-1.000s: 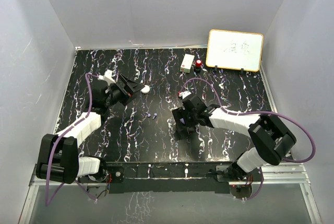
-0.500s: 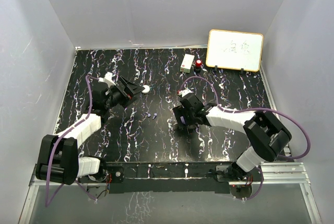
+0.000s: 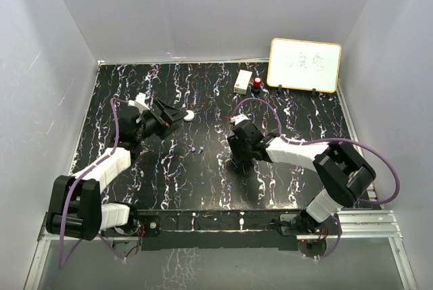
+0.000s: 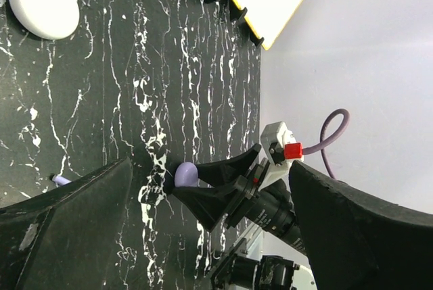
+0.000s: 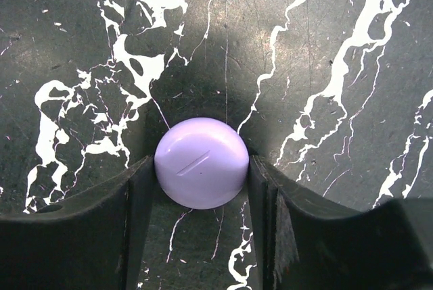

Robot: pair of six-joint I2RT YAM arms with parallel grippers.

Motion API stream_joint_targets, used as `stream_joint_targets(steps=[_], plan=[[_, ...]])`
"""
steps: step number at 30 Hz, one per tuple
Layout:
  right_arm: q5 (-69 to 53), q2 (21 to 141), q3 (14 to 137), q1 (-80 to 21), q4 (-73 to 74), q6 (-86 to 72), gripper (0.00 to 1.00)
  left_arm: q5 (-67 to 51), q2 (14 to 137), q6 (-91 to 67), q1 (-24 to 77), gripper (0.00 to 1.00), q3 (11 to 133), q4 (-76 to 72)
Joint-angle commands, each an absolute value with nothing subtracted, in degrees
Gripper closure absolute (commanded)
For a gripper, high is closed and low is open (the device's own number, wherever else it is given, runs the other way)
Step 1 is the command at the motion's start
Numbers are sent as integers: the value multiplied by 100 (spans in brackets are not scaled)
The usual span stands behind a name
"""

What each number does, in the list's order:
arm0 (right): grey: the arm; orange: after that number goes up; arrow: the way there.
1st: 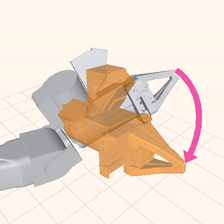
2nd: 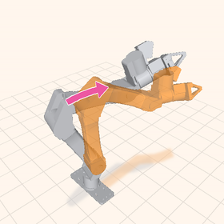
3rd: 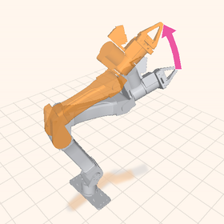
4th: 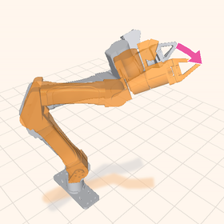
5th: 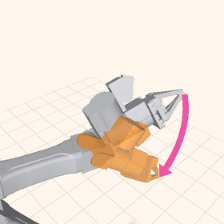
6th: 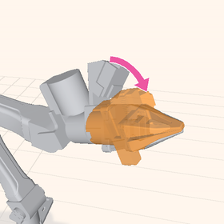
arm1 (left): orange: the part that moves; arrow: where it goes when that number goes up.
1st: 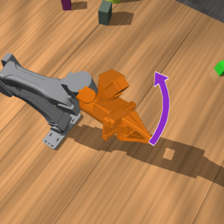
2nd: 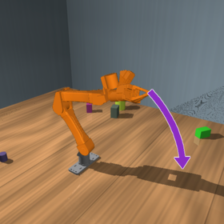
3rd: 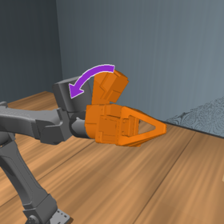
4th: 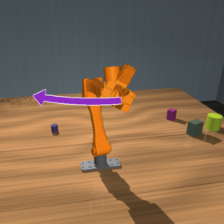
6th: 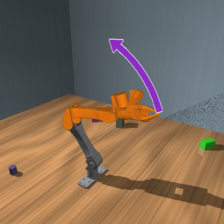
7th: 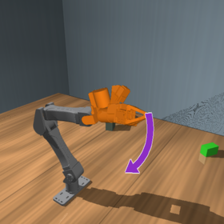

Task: Insert the wireless bluetooth earbuds into the charging case
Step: Pick up the charging case at the center of the board.

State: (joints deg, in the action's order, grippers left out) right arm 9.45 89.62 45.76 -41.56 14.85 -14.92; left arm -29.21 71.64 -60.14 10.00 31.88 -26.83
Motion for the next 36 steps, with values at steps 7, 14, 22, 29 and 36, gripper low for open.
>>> stream_joint_targets(steps=[7, 14, 22, 29, 36], plan=[[916, 8843, 4611, -4161, 1216, -1119, 64, -3532, 7150, -6462, 1016, 1, 3136, -3229], [363, 8279, 4504, -4167, 60, -454, 65, -3915, 7281, -6769, 1017, 1, 3017, -3668], [-965, 8325, 4685, -4151, -1293, 849, 72, -4156, 7145, -7090, 1059, 1, 2627, -4200], [-2152, 8744, 5429, -4115, -1108, 1233, 78, -4206, 6908, -6908, 1212, 2, 2480, -4099], [-2616, 8943, 5859, -4071, -900, 1235, 85, -4216, 6791, -6695, 1414, 5, 2409, -3942]])
